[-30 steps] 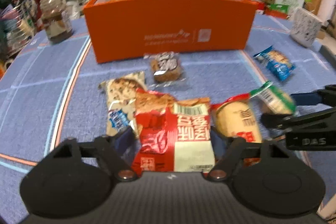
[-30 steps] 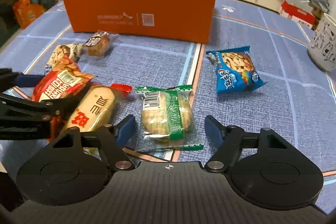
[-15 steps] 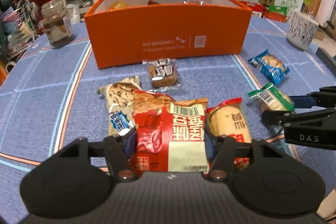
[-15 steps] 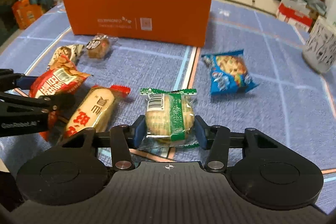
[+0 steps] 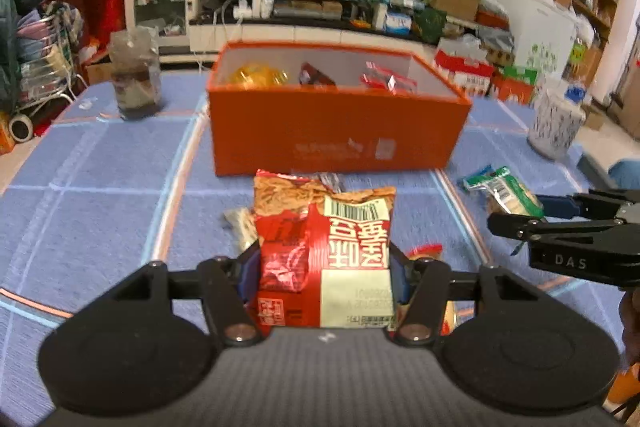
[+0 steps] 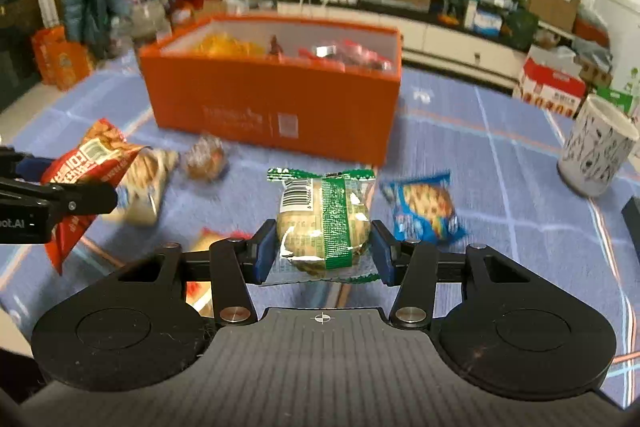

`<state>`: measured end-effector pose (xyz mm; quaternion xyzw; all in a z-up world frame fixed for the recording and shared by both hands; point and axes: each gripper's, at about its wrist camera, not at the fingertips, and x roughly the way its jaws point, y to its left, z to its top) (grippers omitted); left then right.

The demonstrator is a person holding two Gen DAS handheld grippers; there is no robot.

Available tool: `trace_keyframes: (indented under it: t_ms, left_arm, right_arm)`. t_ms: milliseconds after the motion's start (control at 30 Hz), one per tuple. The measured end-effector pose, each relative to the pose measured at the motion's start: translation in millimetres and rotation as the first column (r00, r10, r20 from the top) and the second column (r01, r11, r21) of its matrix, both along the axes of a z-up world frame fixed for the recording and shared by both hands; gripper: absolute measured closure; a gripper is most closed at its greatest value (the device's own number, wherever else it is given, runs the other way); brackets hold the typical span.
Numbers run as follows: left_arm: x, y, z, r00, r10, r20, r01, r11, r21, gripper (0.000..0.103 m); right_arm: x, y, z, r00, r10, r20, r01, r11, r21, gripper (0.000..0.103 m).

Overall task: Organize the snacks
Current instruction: 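Carry both held bags over the orange box and open both tools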

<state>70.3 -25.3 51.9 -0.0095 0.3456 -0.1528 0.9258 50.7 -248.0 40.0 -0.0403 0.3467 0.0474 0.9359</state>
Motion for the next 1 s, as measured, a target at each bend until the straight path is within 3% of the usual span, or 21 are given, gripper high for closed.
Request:
trace_keyframes:
  t_ms: [167,333,533,700,733,767,833,900,1000]
  left_arm:
    - [15.9,17.7,24.3,0.997,0.064,0.053,-0.064,0.998,-0.001,0.044]
    - [61.0,8.5,50.5,0.989,0.061,0.132,-0.066,0.997,0.027,0.044]
    - [126.8,-4.0,73.8,0.983,0.085,0.161,-0.090,0.996,0.024,0.044]
    - [165.2,-12.5,72.8,0.978,0.123,0.169,-0.130,0.991,0.029,0.044]
    - [175.0,-15.8,69.1,0.975,0.126,0.183,-0.136,0.990,0.044,0.038]
    - [181.6,-18.3,66.0,0.972,0.124,0.197,-0.139,0.988,0.063,0.023]
    - [182.9,-17.3,61.5,0.975,0.113,0.193,-0.135,0.985,0.104,0.016]
    - [163.4,-6.6,66.1,0.970,0.096,0.222,-0.115,0.990,0.075,0.003]
    - [128.5,16.3,69.4,0.962,0.121,0.246,-0.134,0.990,0.037,0.001]
  right_arm:
    - [6.8,-12.3,22.3,0.999,-0.012,0.032,0.009,0.995,0.101,0.068]
    - [45.3,-12.7,48.8,0.997,-0.013,0.079,0.002,0.990,0.141,0.068]
    - [110.5,7.9,89.2,0.989,-0.005,0.148,-0.013,0.993,0.120,0.068]
    - [158.7,22.4,100.0,0.987,-0.007,0.161,-0.008,0.996,0.089,0.068]
    - [171.8,25.9,98.0,0.988,-0.012,0.153,0.000,0.997,0.076,0.067]
    - [182.6,27.9,95.4,0.990,-0.020,0.141,0.011,0.998,0.067,0.063]
    - [194.2,26.9,90.9,0.993,-0.039,0.114,0.031,0.997,0.071,0.056]
    - [178.8,17.5,95.1,0.989,-0.065,0.134,0.051,0.992,0.112,0.050]
    - [122.1,1.3,92.7,0.976,-0.093,0.194,0.066,0.987,0.144,0.036]
